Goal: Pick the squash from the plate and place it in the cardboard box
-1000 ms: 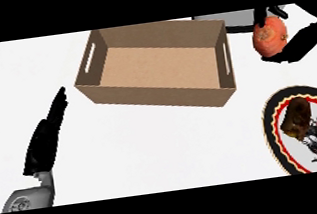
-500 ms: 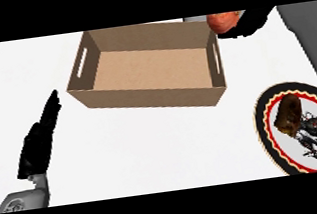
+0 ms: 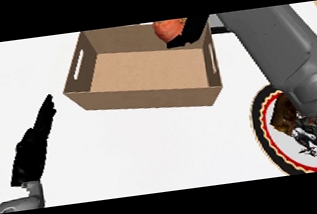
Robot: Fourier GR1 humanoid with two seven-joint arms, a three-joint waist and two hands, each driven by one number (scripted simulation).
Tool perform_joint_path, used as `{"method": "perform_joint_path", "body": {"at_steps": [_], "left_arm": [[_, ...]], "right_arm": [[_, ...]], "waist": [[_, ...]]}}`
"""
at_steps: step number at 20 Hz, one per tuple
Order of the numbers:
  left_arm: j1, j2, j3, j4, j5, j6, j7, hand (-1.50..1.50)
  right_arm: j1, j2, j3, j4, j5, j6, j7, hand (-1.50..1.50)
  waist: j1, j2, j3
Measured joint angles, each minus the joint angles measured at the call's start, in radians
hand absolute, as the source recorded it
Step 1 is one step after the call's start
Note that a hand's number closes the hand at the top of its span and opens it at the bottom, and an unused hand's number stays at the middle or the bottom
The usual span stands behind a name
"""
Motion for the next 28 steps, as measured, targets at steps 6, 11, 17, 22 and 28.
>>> {"method": "perform_joint_path", "body": {"at_steps": [6, 11, 17, 22, 28], "left_arm": [[0.015, -0.002, 0.005, -0.003, -0.004, 0.001, -0.005, 0.00], [0.013, -0.017, -0.018, -0.021, -0.018, 0.002, 0.008, 0.00], [-0.016, -0.013, -0.015, -0.011, -0.015, -0.011, 0.013, 0.00], [-0.013, -0.029, -0.033, -0.027, -0.030, -0.003, 0.023, 0.00], [-0.006, -0.030, -0.034, -0.042, -0.033, -0.002, 0.028, 0.00]], "right_arm": [[-0.038, 0.129, 0.044, 0.065, 0.055, -0.051, 0.060, 1.50], [-0.047, 0.194, 0.092, 0.164, 0.085, -0.139, 0.099, -1.50], [-0.055, 0.215, 0.119, 0.251, 0.037, -0.176, 0.130, -1.50], [-0.047, 0.220, 0.089, 0.284, -0.038, -0.184, 0.112, -1.50], [-0.052, 0.221, -0.059, 0.304, -0.206, -0.224, 0.143, -1.50]], "waist": [[-0.007, -0.002, 0.000], [0.012, 0.003, -0.001], [0.032, 0.009, -0.001], [0.037, 0.010, 0.000], [0.039, 0.011, 0.000]]}}
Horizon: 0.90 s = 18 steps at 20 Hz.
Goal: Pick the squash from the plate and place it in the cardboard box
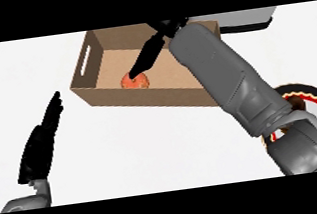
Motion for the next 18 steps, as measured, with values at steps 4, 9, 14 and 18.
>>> {"method": "perform_joint_path", "body": {"at_steps": [4, 9, 14, 18], "left_arm": [[-0.017, 0.000, 0.005, 0.021, -0.006, 0.005, -0.003, 0.00], [-0.011, 0.014, 0.021, 0.021, 0.012, -0.012, -0.017, 0.00], [-0.017, 0.010, 0.016, 0.026, 0.011, -0.014, -0.031, 0.00], [-0.018, 0.005, 0.007, 0.015, 0.010, -0.017, -0.033, 0.00]], "right_arm": [[-0.022, -0.026, -0.107, 0.019, -0.100, 0.034, 0.013, -1.50], [-0.035, -0.116, -0.206, 0.051, -0.184, 0.057, 0.049, -1.50], [-0.020, -0.257, -0.261, 0.076, -0.223, 0.087, 0.065, -1.50], [0.007, -0.354, -0.287, 0.088, -0.241, 0.140, 0.055, -1.50]], "waist": [[-0.008, 0.006, 0.000], [0.000, 0.012, 0.000], [0.011, 0.024, 0.001], [0.026, 0.034, 0.002]]}}
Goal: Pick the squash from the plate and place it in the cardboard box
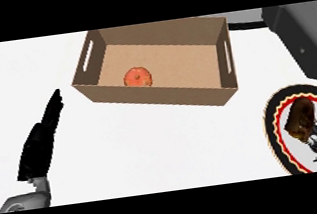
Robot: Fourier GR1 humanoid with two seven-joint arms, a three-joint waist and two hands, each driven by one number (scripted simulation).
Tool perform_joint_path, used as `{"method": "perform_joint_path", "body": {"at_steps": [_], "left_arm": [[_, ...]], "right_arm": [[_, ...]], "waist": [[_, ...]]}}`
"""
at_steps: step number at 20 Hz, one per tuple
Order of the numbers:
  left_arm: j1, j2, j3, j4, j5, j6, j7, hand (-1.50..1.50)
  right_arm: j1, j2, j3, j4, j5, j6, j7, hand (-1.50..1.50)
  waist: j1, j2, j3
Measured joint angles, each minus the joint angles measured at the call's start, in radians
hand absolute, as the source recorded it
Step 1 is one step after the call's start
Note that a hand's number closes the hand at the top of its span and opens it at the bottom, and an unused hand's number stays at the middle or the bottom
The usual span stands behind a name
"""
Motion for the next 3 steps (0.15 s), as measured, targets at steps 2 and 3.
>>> {"method": "perform_joint_path", "body": {"at_steps": [2, 3], "left_arm": [[-0.008, 0.001, -0.002, -0.001, -0.004, 0.000, 0.004, 0.00], [-0.017, 0.000, -0.005, -0.002, -0.006, -0.001, 0.008, 0.00]], "right_arm": [[0.010, -0.041, -0.006, 0.001, -0.004, 0.033, -0.011, -1.50], [0.016, -0.063, -0.007, 0.001, -0.003, 0.056, -0.018, -1.50]], "waist": [[0.005, 0.004, 0.001], [0.006, 0.007, 0.001]]}}
